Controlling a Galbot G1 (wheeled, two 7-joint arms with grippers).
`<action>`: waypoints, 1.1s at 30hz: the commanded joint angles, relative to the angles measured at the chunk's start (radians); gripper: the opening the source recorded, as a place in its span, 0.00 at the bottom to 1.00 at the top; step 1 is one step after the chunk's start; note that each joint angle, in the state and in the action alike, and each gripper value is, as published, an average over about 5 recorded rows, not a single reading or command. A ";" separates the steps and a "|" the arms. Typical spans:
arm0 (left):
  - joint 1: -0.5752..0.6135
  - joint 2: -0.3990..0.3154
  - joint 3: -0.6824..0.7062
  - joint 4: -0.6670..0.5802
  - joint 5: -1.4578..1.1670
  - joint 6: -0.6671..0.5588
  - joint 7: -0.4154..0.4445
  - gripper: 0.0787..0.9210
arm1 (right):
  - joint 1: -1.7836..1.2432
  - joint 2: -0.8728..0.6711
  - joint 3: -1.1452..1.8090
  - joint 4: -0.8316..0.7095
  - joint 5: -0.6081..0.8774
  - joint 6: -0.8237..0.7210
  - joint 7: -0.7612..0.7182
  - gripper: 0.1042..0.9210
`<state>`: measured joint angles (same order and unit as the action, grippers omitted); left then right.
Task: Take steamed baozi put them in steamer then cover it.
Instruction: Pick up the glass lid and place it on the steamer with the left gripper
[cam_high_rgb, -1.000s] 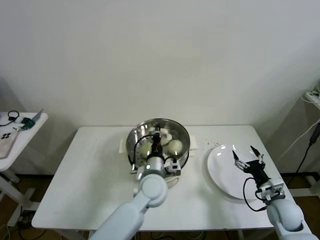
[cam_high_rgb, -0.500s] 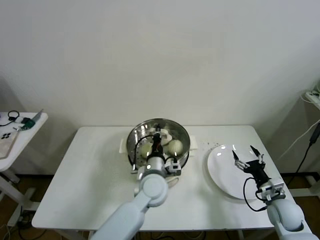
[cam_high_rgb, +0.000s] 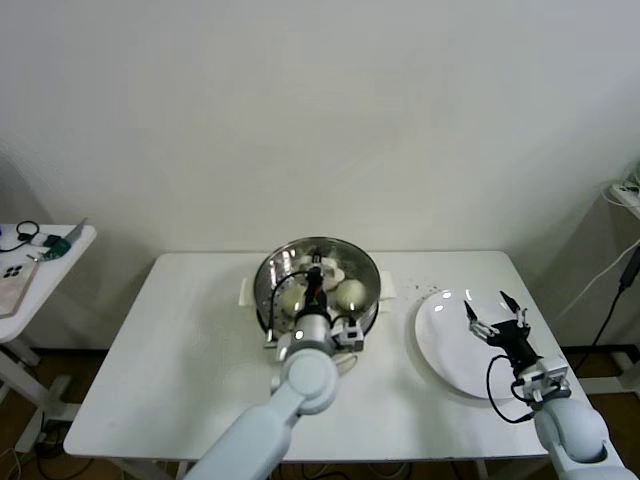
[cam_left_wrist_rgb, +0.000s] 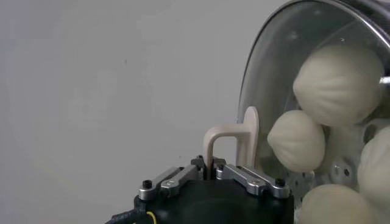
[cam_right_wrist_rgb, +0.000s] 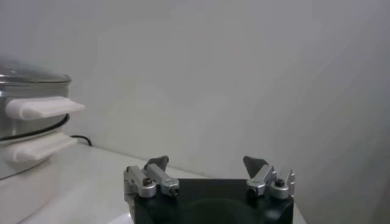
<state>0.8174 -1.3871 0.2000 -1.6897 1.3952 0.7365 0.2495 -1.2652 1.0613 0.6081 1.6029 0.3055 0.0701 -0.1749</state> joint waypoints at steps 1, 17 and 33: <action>0.004 0.003 -0.002 0.006 0.006 0.049 -0.011 0.08 | 0.000 0.002 0.000 0.000 0.000 0.002 -0.003 0.88; 0.012 0.004 -0.004 0.016 0.008 0.047 -0.025 0.08 | -0.004 0.004 0.006 0.000 0.000 0.008 -0.015 0.88; 0.012 0.049 0.011 -0.065 -0.030 0.049 -0.028 0.44 | -0.002 0.004 0.008 -0.004 0.000 0.008 -0.028 0.88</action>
<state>0.8238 -1.3688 0.2059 -1.7030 1.3897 0.7365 0.2209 -1.2677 1.0661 0.6149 1.5984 0.3076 0.0799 -0.1972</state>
